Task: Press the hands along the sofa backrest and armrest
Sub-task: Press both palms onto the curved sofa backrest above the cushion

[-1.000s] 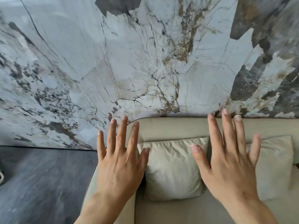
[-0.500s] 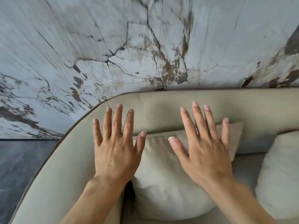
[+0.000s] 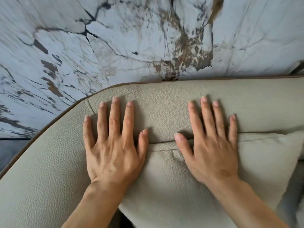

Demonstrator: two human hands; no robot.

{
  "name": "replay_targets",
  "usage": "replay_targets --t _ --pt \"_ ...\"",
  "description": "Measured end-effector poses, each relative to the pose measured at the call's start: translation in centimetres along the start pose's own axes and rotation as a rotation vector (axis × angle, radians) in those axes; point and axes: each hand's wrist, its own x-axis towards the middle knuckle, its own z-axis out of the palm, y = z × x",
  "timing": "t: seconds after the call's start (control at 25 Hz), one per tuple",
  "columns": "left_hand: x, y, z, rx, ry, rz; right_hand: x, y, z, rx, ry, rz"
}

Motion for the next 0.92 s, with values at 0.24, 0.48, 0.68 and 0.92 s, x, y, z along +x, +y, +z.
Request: replay_targets --t 0.24,0.48,0.68,0.92 --pt "2.1 0.0 0.7 0.015 0.014 0.011 1.8 -0.1 1.5 0.034 0.066 0.023" --pt "5.0 -0.2 1.8 0.023 0.028 0.025 4.3 -0.5 2.6 0.035 0.099 0.050" --pt "5.3 -0.3 2.2 0.039 0.034 0.039 4.6 -0.3 3.3 0.035 0.118 0.044" --pt "5.2 -0.2 1.2 0.009 -0.069 0.043 4.3 -0.5 1.4 0.021 0.023 0.033"
